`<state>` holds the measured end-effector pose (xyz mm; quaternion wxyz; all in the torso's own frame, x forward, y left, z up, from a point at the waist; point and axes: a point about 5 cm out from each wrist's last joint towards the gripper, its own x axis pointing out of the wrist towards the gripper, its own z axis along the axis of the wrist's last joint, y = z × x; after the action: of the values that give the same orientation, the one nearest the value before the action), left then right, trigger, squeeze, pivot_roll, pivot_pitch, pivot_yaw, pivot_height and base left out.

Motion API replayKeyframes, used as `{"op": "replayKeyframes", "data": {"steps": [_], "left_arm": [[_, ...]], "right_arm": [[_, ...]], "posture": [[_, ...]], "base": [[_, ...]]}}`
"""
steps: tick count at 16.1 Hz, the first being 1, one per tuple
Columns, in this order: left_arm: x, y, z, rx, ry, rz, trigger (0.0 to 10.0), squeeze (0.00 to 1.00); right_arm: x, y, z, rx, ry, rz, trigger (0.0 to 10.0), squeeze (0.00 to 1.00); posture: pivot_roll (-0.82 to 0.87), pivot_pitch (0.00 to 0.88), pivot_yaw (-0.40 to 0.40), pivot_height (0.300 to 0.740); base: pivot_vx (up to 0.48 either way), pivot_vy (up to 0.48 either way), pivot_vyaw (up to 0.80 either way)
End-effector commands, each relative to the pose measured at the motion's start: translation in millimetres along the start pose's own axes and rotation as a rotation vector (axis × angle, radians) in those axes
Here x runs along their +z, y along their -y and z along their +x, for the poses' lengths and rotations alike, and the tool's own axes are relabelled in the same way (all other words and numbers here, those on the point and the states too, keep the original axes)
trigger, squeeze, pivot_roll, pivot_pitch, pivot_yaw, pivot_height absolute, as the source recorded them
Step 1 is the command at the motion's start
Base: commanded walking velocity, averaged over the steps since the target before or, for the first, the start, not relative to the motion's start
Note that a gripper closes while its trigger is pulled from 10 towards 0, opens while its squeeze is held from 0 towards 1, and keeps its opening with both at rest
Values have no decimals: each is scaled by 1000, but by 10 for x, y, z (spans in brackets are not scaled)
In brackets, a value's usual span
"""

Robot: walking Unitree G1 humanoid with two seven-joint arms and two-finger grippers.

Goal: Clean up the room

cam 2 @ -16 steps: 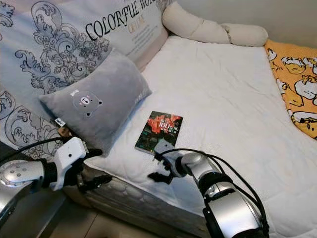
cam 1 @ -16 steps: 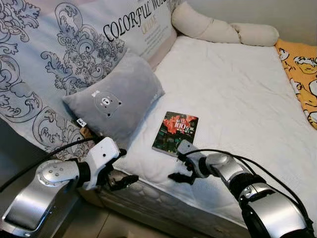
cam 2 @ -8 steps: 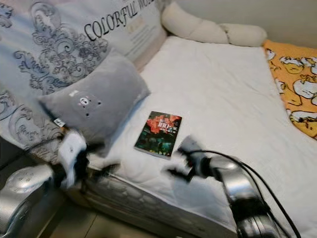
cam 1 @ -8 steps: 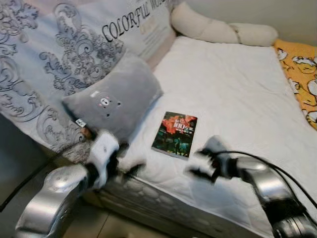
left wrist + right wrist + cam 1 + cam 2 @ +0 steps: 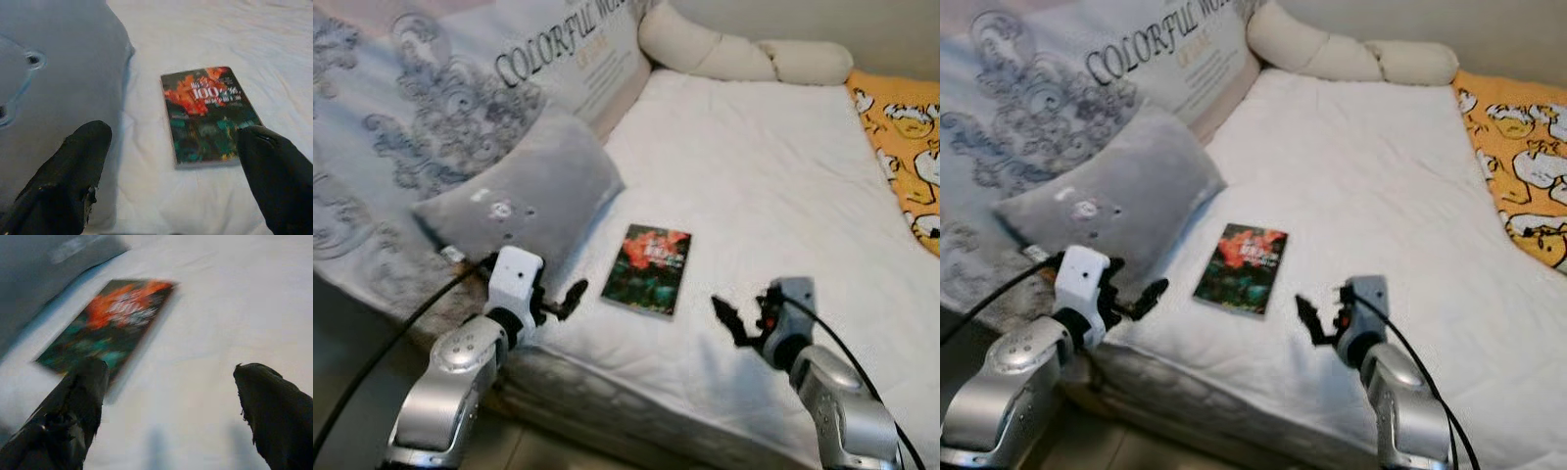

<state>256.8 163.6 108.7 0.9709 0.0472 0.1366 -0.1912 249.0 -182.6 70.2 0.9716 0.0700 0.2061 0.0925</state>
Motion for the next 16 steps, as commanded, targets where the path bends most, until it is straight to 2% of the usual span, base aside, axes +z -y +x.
{"op": "replayKeyframes", "data": {"steps": [1, 2, 3, 5, 8, 10, 14, 16], "left_arm": [[-26, -36, -20, 34, -4, -8, 10000, 0], [-40, -60, -31, 54, -8, -7, 10000, 0], [-64, -86, -47, 78, -14, -2, 10000, 0], [-104, -115, -72, 102, -20, -3, 10000, 0], [-116, -105, -91, 112, -27, 5, 10000, 0], [-113, -129, -101, 124, -25, 15, 10000, 0], [-92, -187, -96, 155, -18, 18, 10000, 0], [-80, -200, -79, 163, -15, 19, 10000, 0]], "right_arm": [[58, 30, -47, -83, 56, -54, 10000, 0], [79, 7, -49, -99, 100, -76, 10000, 0], [51, 19, -52, -190, 102, -106, 10000, 0], [-21, -3, -56, -223, 69, -73, 10000, 0], [-38, -200, -37, -151, 114, -46, 10000, 0], [-60, -287, 3, -158, 116, -29, 10000, 0], [-60, -312, 33, -151, 117, -41, 10000, 0], [-33, -295, 53, -156, 125, -56, 10000, 0]], "posture": [[-31, 0, 16, 740], [-21, 0, 5, 740], [-21, 0, 2, 740], [-17, 0, 2, 740], [-8, 0, 6, 740], [12, 0, -6, 740], [12, 0, -6, 740], [12, 0, -7, 740]], "base": [[0, -364, 0], [0, -364, 0], [0, -364, 0], [0, -362, 0], [0, -363, 0], [0, -364, 0], [0, -363, -613], [0, -364, 0]]}}
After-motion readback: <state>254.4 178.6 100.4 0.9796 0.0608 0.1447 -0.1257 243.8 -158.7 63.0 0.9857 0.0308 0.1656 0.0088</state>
